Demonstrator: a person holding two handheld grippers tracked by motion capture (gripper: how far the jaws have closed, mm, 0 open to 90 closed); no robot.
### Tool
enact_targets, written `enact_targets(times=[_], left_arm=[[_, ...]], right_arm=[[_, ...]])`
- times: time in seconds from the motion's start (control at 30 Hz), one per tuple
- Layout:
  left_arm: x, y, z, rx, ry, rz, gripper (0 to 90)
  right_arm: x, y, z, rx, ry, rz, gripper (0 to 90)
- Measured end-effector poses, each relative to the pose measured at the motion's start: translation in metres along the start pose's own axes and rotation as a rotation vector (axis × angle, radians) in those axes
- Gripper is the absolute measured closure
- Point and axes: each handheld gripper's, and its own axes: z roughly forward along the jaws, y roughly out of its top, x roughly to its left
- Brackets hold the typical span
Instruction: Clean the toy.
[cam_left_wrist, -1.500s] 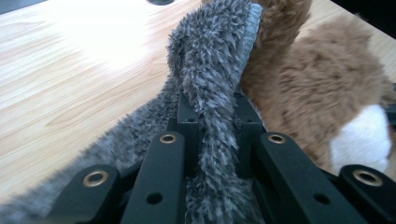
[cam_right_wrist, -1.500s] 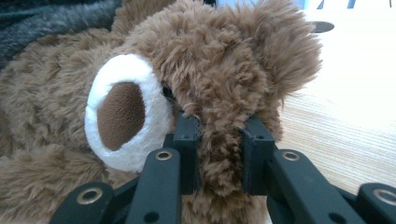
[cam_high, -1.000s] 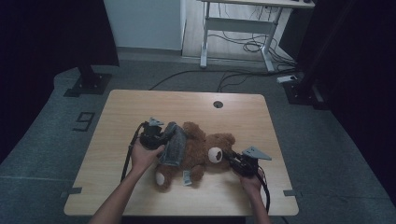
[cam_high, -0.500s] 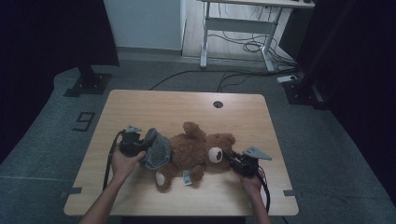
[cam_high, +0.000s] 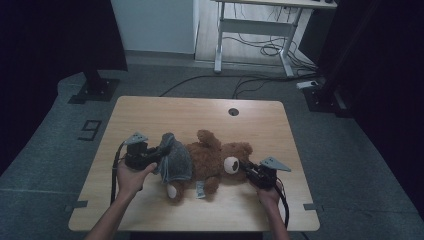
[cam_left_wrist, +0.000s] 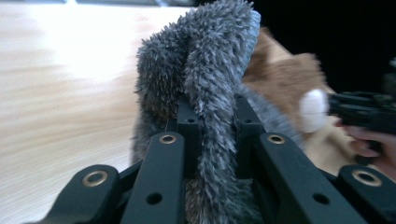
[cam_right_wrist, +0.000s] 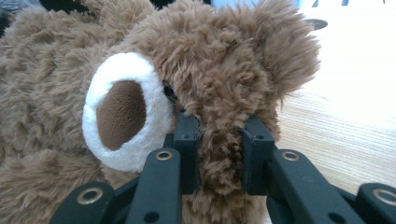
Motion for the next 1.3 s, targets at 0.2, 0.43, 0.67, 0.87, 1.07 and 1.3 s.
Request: enact_targets(times=[0.2, 0.43, 0.67, 0.87, 1.07, 1.3], left_arm=[[-0.023, -0.004, 0.008, 0.037, -0.084, 0.053, 77.7], [-0.043, -0.026, 0.048, 0.138, -0.102, 0.113, 78.1], [-0.044, -0.034, 0.077, 0.172, -0.02, 0.165, 78.4], [-0.036, -0.027, 0.083, 0.172, -0.015, 0.132, 78.4], [-0.036, -0.013, 0.071, 0.114, -0.05, 0.122, 77.8], [-0.037, 0.037, 0.079, 0.053, 0.003, 0.13, 77.3]], right_arm=[[0.0, 0.0, 0.0, -0.001, -0.001, -0.001, 72.1], [0.001, 0.0, 0.001, -0.002, 0.0, -0.001, 72.0], [0.0, 0.0, 0.002, -0.014, 0.0, 0.0, 71.8], [-0.004, 0.001, 0.008, -0.036, 0.003, 0.002, 71.2], [-0.005, 0.001, 0.007, -0.034, 0.003, -0.002, 70.7], [-0.004, 0.001, 0.008, -0.037, -0.008, -0.007, 70.6]])
